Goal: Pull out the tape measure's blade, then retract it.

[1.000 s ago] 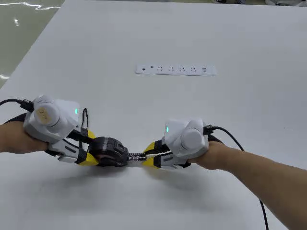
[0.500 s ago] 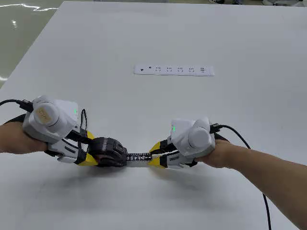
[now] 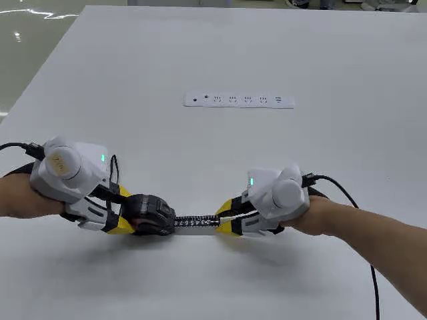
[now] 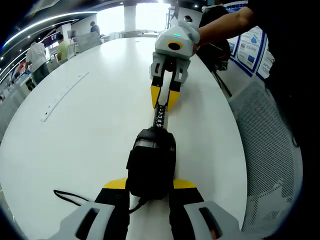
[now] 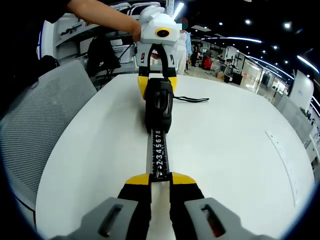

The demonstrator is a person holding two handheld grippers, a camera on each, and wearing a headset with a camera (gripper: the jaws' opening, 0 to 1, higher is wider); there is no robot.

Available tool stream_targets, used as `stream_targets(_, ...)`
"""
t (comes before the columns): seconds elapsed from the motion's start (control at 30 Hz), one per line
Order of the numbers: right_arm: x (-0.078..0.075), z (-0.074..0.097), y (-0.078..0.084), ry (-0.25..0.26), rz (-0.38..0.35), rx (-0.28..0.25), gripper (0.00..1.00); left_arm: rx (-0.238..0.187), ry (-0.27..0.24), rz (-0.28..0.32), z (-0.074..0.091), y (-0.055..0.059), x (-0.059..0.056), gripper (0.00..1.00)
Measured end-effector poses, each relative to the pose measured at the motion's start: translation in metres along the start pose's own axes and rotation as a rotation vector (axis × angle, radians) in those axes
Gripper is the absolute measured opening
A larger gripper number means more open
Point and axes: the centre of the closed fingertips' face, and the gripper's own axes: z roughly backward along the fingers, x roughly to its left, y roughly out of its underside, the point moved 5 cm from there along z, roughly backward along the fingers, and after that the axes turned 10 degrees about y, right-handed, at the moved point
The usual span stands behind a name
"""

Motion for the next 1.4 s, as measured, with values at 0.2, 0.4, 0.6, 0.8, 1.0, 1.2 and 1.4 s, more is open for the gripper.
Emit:
stream_targets(0.2, -0.001, 0.006, 0.004, 0.0, 0.006, 0.006, 0.11, -0.001, -0.001, 0.001, 0.0, -0.001, 0.0, 0.27)
stream_targets(0.4, -0.003, 0.014, 0.012, 0.003, 0.002, 0.015, 0.11, -0.003, 0.0, 0.007, 0.0, -0.002, 0.0, 0.27)
stream_targets(0.6, -0.005, 0.02, 0.018, 0.006, 0.004, 0.021, 0.11, -0.002, 0.002, 0.009, -0.001, -0.002, -0.001, 0.27)
stream_targets(0.8, -0.007, 0.028, 0.027, 0.009, -0.001, 0.033, 0.11, -0.002, 0.001, 0.01, -0.001, -0.002, -0.001, 0.27)
stream_targets(1.0, -0.009, 0.037, 0.034, 0.015, 0.0, 0.045, 0.11, -0.003, 0.001, 0.013, -0.001, -0.002, -0.001, 0.27)
stream_targets(1.2, -0.01, 0.049, 0.043, 0.021, -0.005, 0.06, 0.11, 0.0, 0.003, 0.012, -0.002, -0.003, -0.001, 0.27)
stream_targets(1.4, -0.013, 0.06, 0.053, 0.029, -0.001, 0.078, 0.11, 0.001, 0.003, 0.012, -0.001, -0.003, -0.001, 0.27)
